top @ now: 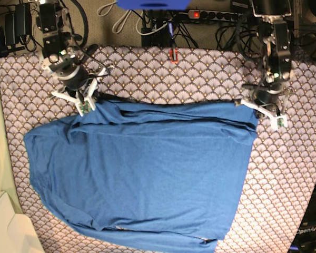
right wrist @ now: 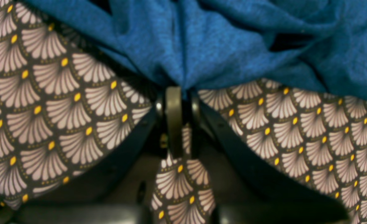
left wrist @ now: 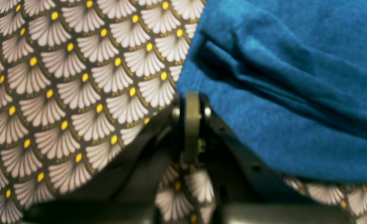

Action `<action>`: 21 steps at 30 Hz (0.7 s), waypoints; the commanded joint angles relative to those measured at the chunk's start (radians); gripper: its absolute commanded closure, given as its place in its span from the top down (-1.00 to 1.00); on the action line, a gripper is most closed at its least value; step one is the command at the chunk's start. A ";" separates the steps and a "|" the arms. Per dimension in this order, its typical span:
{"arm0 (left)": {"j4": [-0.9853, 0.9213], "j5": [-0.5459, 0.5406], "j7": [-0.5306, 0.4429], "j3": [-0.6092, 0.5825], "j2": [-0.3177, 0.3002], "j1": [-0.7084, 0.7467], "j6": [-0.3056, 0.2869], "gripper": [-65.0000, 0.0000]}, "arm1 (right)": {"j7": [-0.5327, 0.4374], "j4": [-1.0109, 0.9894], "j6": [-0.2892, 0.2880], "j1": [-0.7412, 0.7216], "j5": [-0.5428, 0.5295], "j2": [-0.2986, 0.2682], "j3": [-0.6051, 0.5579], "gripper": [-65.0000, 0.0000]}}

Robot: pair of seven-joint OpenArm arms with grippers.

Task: Fold the T-shirt properly
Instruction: 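Drag the shirt toward the robot with both grippers, flattening it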

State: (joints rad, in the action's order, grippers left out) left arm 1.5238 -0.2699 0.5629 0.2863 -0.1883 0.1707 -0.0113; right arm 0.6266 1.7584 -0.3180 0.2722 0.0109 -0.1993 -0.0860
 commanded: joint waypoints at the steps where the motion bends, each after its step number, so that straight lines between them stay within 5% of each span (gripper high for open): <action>1: 0.037 -0.001 -0.024 0.004 -0.014 0.005 -0.002 -0.98 | -0.018 0.019 -0.002 -0.003 -0.006 -0.007 0.004 -1.00; 21: 0.142 -0.001 -0.024 0.110 -0.017 0.192 -0.003 -0.98 | -0.067 0.154 -0.002 0.213 -0.004 -0.007 0.012 -1.00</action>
State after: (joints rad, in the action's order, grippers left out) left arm 1.6451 -0.2729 0.5579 0.3912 -0.1940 0.3641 -0.0189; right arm 0.5705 1.8919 -0.3180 0.4820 0.0128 -0.1993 -0.0799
